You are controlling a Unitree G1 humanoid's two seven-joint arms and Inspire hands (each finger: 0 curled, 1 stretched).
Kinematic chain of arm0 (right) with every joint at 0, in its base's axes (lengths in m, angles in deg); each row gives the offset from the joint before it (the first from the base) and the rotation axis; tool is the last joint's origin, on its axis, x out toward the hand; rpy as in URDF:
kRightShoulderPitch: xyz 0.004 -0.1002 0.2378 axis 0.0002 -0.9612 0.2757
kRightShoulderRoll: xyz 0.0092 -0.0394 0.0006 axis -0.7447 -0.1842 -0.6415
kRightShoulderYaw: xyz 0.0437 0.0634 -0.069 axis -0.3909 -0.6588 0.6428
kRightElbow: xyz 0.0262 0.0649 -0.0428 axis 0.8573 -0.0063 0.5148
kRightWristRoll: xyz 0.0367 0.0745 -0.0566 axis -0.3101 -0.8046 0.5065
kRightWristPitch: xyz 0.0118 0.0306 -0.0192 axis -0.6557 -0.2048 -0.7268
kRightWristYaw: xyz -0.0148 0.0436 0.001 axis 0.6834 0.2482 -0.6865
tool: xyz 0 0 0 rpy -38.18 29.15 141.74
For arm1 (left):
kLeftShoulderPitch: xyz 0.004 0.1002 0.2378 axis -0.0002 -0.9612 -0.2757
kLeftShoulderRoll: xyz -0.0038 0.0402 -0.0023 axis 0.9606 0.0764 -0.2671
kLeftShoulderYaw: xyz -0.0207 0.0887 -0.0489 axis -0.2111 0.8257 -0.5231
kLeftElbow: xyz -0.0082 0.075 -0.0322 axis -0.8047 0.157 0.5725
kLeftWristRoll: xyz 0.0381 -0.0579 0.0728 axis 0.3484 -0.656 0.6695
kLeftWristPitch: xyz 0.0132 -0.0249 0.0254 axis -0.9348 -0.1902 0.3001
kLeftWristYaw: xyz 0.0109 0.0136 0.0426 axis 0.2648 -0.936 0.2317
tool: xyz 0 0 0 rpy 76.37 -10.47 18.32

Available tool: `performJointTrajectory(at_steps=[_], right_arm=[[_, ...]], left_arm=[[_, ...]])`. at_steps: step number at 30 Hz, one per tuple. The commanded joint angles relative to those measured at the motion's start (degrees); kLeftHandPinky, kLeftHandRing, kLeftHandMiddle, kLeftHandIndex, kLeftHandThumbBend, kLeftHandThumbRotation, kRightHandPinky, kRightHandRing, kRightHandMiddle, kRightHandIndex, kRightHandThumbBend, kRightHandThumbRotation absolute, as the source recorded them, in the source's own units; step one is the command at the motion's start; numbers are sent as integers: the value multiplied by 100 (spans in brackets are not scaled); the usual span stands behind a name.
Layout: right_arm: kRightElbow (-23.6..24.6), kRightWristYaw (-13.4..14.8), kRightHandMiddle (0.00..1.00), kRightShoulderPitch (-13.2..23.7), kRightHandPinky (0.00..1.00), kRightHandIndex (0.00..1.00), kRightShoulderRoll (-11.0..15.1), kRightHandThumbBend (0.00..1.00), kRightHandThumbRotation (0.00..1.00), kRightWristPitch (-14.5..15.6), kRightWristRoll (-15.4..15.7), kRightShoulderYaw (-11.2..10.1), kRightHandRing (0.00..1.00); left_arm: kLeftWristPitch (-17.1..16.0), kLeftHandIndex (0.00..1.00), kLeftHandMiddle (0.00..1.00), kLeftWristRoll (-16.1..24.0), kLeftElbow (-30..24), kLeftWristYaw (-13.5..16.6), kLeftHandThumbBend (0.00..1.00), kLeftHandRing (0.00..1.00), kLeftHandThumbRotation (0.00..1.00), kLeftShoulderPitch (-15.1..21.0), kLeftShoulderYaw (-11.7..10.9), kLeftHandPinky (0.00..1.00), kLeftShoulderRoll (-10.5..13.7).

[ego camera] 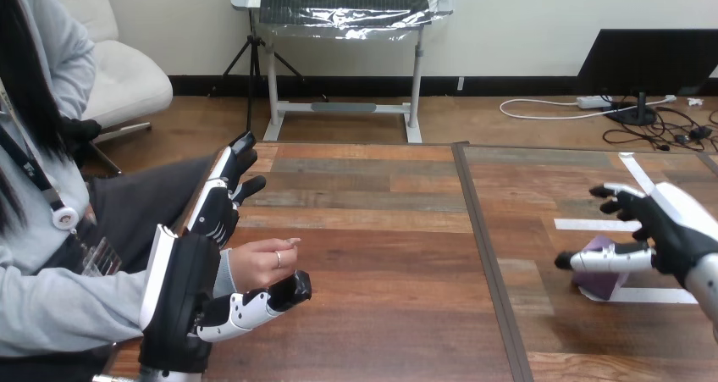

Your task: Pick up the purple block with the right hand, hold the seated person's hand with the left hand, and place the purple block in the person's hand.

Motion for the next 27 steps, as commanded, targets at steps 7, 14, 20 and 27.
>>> performJointTrajectory(at_steps=[7, 14, 20, 27], right_arm=[[252, -110, 89, 54, 79, 89, 242, 100, 44, -57, -37, 20, 88], [302, -136, 89, -17, 81, 90, 270, 100, 43, -73, -25, 22, 89], [354, -181, 89, -65, 82, 90, 306, 100, 43, -46, 6, 42, 89], [427, -190, 89, -150, 82, 89, 322, 100, 42, -2, 2, 31, 89]], left_arm=[[-38, 94, 97, -160, -215, -75, 100, 95, 60, 182, -45, 86, 56], [1, 94, 97, -194, -247, -119, 100, 95, 60, 164, -55, 86, 59], [8, 94, 96, -147, -265, -100, 100, 94, 60, 155, -92, 85, 62], [-14, 93, 96, -299, -260, -192, 100, 94, 59, 171, -48, 85, 67]])
